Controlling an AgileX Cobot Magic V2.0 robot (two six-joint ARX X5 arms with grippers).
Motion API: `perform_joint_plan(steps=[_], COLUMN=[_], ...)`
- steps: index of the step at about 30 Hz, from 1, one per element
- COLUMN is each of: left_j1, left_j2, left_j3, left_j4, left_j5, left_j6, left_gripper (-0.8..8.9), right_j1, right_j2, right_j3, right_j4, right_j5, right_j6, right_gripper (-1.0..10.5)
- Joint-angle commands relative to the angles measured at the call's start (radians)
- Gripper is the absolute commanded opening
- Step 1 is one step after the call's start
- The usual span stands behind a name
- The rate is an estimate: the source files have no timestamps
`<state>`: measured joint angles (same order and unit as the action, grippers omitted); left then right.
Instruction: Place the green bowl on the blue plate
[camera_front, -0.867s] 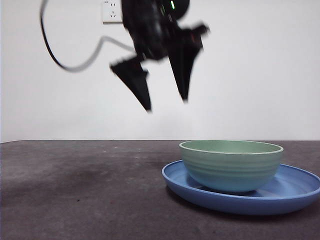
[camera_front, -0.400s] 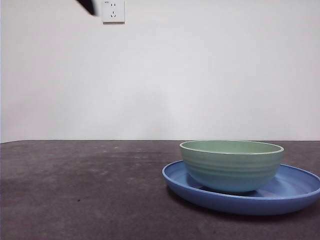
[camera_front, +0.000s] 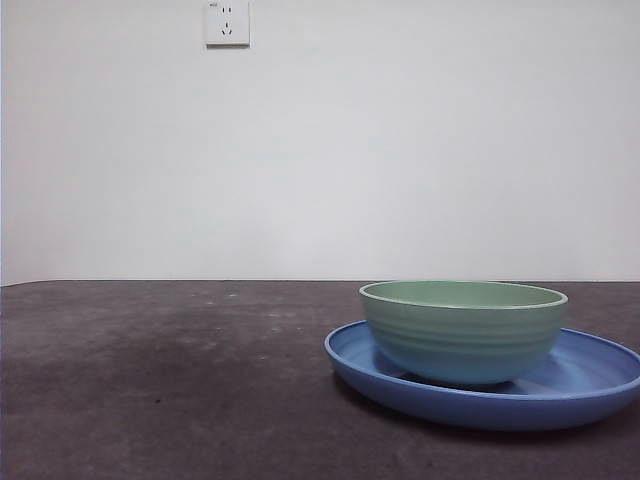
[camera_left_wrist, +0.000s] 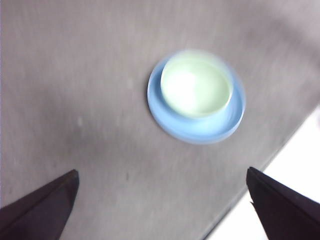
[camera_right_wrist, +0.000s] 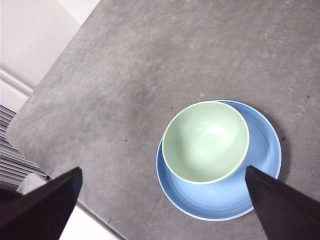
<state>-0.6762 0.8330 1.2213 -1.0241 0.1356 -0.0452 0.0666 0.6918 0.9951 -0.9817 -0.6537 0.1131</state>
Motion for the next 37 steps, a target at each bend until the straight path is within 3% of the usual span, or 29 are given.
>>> perform_joint_plan(steps=[1, 8, 23, 30, 37], left_j1=[-0.004, -0.004, -0.004, -0.004, -0.004], left_j2=[-0.109, -0.307, -0.337, -0.337, -0.337], left_j3=[-0.081, -0.221, -0.223, -0.222, -0.222], left_j4=[0.063, 0.071, 0.073, 0.073, 0.075], left_j5=[0.003, 0.003, 0.003, 0.003, 0.003], left_j6=[-0.074, -0.094, -0.106, -0.106, -0.106], left_gripper=[5.58, 5.58, 5.58, 5.58, 5.58], right_j1=[0.003, 0.003, 0.003, 0.001, -0.037], right_j2=[0.006, 0.006, 0.018, 0.19, 0.394], right_j3=[0.019, 0.019, 0.019, 0.019, 0.019], right_j4=[0.002, -0.023, -0.024, -0.124, -0.066], right_j5=[0.0, 0.0, -0.001, 0.0, 0.009], right_j6=[0.006, -0.002, 0.019, 0.023, -0.013], right_gripper=[5.2, 5.2, 5.2, 5.2, 5.2])
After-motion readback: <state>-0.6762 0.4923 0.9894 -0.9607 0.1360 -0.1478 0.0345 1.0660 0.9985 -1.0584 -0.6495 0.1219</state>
